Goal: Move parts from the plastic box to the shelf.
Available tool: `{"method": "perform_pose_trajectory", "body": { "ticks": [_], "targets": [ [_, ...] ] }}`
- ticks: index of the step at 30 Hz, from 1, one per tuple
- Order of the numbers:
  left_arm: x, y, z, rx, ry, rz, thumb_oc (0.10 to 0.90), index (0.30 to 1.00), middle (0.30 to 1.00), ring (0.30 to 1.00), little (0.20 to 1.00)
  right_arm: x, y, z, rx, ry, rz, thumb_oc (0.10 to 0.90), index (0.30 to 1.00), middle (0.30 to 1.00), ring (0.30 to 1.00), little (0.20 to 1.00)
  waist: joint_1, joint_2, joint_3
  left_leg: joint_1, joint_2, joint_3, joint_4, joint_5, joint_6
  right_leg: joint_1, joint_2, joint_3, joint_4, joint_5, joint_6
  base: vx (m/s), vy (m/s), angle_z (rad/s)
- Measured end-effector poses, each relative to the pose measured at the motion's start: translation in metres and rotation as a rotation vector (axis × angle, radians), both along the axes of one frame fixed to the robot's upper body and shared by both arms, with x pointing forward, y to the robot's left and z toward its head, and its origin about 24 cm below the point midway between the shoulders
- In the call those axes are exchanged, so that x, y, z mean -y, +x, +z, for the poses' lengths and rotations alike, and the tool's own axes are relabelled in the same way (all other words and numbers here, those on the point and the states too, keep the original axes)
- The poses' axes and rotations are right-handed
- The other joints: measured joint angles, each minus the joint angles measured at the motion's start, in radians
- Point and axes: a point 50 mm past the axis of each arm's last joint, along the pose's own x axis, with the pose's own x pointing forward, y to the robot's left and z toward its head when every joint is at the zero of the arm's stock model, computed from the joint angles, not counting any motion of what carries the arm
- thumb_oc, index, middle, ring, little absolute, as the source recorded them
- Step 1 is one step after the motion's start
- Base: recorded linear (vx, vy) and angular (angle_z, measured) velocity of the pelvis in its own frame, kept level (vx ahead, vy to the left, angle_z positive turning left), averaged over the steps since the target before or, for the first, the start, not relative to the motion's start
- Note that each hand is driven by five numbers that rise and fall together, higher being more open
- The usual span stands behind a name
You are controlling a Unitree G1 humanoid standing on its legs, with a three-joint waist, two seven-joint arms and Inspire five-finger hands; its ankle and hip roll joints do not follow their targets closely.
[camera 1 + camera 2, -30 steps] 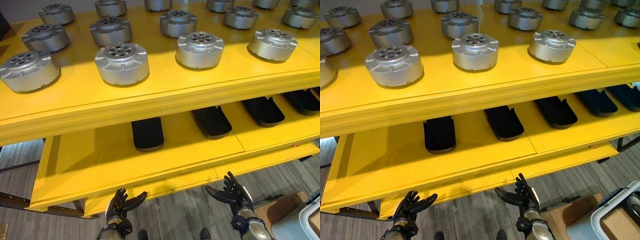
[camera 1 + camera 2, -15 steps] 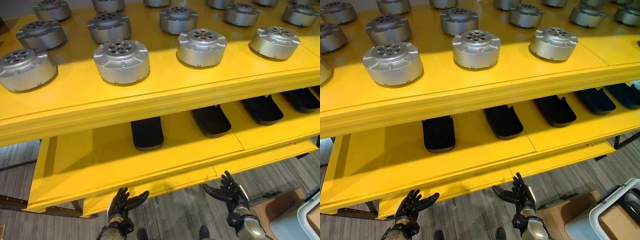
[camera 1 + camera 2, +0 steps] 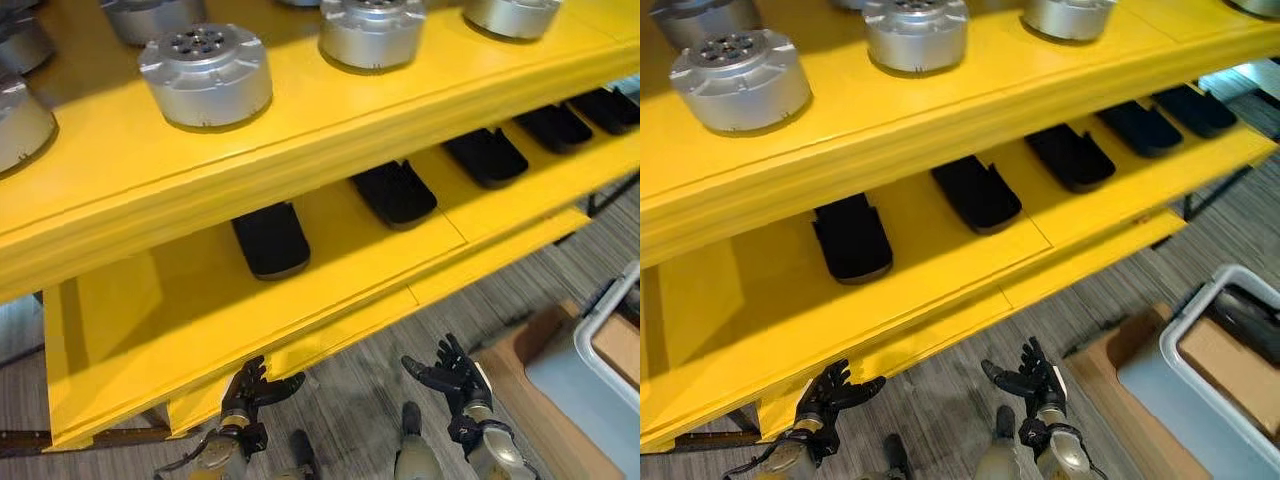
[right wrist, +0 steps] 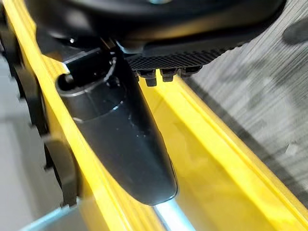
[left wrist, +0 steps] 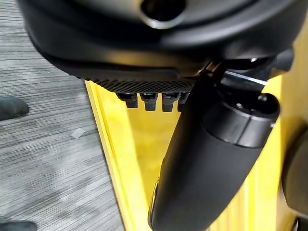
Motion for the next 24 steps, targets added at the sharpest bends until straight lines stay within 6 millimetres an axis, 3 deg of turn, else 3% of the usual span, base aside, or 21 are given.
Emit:
{"method": "perform_pose_trajectory", "body": {
  "ticks": [1,2,3,4,5,7,8,9,10,12,13,14,17,20,24],
  "targets": [
    [0.000,-0.001,-0.002,-0.002,-0.007,0.015,0.900,1.000,1.000,1.000,1.000,0.001,0.005,0.004,0.025,-0.007,0.016,0.900,1.000,1.000,1.000,1.000,0.018,0.012,0.010,-0.008,0.030,0.036,0.021,-0.004,-0.011,-0.042,0.011,0.012,0.114,-0.109,0.012,-0.12,0.115,-0.94],
    [0.004,0.001,-0.001,0.002,-0.025,0.024,0.900,1.000,1.000,1.000,1.000,0.006,0.007,0.007,0.034,-0.028,0.025,0.900,1.000,1.000,1.000,1.000,-0.010,0.058,0.019,-0.027,0.060,0.030,0.033,0.007,-0.003,-0.067,0.037,0.020,0.316,-0.255,-0.010,-0.17,0.028,-0.45],
    [0.003,-0.001,0.001,0.011,-0.030,0.028,0.900,1.000,1.000,1.000,1.000,0.007,0.006,0.006,0.021,-0.035,0.030,0.900,1.000,1.000,1.000,1.000,0.000,0.070,0.018,-0.018,0.076,0.036,0.021,0.023,-0.011,-0.073,0.046,0.013,0.459,-0.323,-0.036,-0.08,-0.016,-0.31],
    [0.000,-0.002,0.004,0.024,-0.030,0.034,0.900,1.000,1.000,1.000,1.000,0.007,0.007,0.006,0.017,-0.038,0.038,0.900,1.000,1.000,1.000,1.000,0.028,0.069,0.019,0.013,0.092,0.078,-0.014,0.056,-0.022,-0.040,0.044,-0.011,0.557,-0.391,-0.036,-0.07,-0.053,-0.80],
    [-0.004,-0.006,0.003,0.016,-0.023,0.055,0.900,1.000,1.000,1.000,1.000,0.005,0.008,0.010,0.037,-0.035,0.044,0.900,1.000,1.000,1.000,1.000,0.044,0.071,0.019,0.028,0.112,0.093,-0.025,0.055,-0.016,0.053,0.033,-0.031,0.540,-0.435,0.004,-0.09,-0.107,-0.84],
    [-0.011,-0.003,0.006,0.027,-0.005,0.071,0.900,1.000,1.000,1.000,1.000,-0.003,0.021,0.028,0.128,-0.030,0.070,0.900,1.000,1.000,1.000,1.000,0.051,0.054,0.015,0.026,0.128,0.127,-0.022,0.067,-0.032,0.213,-0.020,-0.026,0.411,-0.462,0.067,-0.12,-0.176,-0.67],
    [-0.014,-0.001,0.008,0.035,0.002,0.078,0.900,1.000,1.000,1.000,1.000,-0.008,0.028,0.039,0.179,-0.026,0.090,0.900,1.000,1.000,1.000,1.000,0.075,0.029,0.010,0.028,0.135,0.159,-0.001,0.081,-0.053,0.271,-0.059,-0.005,0.356,-0.457,0.110,-0.08,-0.159,-0.95],
    [-0.021,0.001,0.011,0.046,0.014,0.100,0.900,1.000,1.000,1.000,1.000,-0.016,0.036,0.050,0.235,-0.013,0.111,0.900,1.000,1.000,1.000,1.000,0.086,0.000,-0.004,0.027,0.138,0.177,0.004,0.098,-0.074,0.346,-0.034,0.033,0.190,-0.432,0.148,-0.08,-0.229,-0.95],
    [-0.019,0.003,0.011,0.050,0.007,0.103,0.900,1.000,1.000,1.000,1.000,-0.018,0.042,0.056,0.271,-0.018,0.125,0.900,1.000,1.000,1.000,1.000,0.085,0.002,-0.009,0.029,0.151,0.166,-0.010,0.127,-0.071,0.384,-0.005,0.024,0.100,-0.440,0.152,-0.06,-0.243,-0.63],
    [-0.005,0.005,0.009,0.054,-0.030,0.085,0.900,1.000,1.000,1.000,1.000,-0.010,0.038,0.055,0.267,-0.040,0.112,0.900,1.000,1.000,1.000,1.000,0.056,0.013,-0.031,0.032,0.184,0.116,-0.013,0.179,-0.063,0.411,0.033,0.032,0.047,-0.461,0.147,-0.04,-0.230,-0.36],
    [0.000,0.002,0.007,0.046,-0.043,0.076,0.900,1.000,1.000,1.000,1.000,-0.006,0.030,0.049,0.235,-0.048,0.104,0.900,1.000,1.000,1.000,1.000,0.055,0.012,-0.060,0.033,0.202,0.111,-0.011,0.187,-0.065,0.411,0.051,0.044,0.020,-0.458,0.139,-0.04,-0.246,-0.44],
    [0.005,-0.002,0.004,0.034,-0.060,0.058,0.900,1.000,1.000,1.000,1.000,0.003,0.016,0.039,0.183,-0.068,0.089,0.900,1.000,1.000,1.000,1.000,0.028,0.022,-0.086,0.037,0.222,0.099,-0.012,0.199,-0.078,0.419,0.075,0.053,0.000,-0.453,0.128,-0.06,-0.297,-0.49],
    [0.009,-0.007,0.001,0.019,-0.068,0.043,0.900,1.000,1.000,1.000,1.000,0.015,-0.006,0.025,0.099,-0.091,0.045,0.900,1.000,1.000,1.000,1.000,-0.011,0.034,-0.107,0.062,0.245,0.105,-0.016,0.219,-0.097,0.431,0.093,0.087,-0.027,-0.450,0.109,-0.04,-0.194,-0.34],
    [0.015,-0.008,0.000,0.024,-0.091,0.050,0.900,1.000,1.000,1.000,1.000,0.016,-0.015,0.020,0.063,-0.095,0.049,0.900,1.000,1.000,1.000,1.000,-0.021,0.055,-0.122,0.077,0.261,0.100,-0.032,0.234,-0.113,0.433,0.112,0.101,-0.040,-0.439,0.094,-0.05,-0.204,-0.17],
    [0.020,-0.016,-0.004,0.007,-0.109,0.039,0.900,1.000,1.000,1.000,1.000,0.015,-0.010,0.023,0.082,-0.098,0.063,0.900,1.000,1.000,1.000,1.000,-0.017,0.075,-0.134,0.107,0.265,0.103,-0.052,0.240,-0.118,0.451,0.120,0.106,-0.043,-0.436,0.090,-0.04,-0.134,-0.04]
  ]
}}
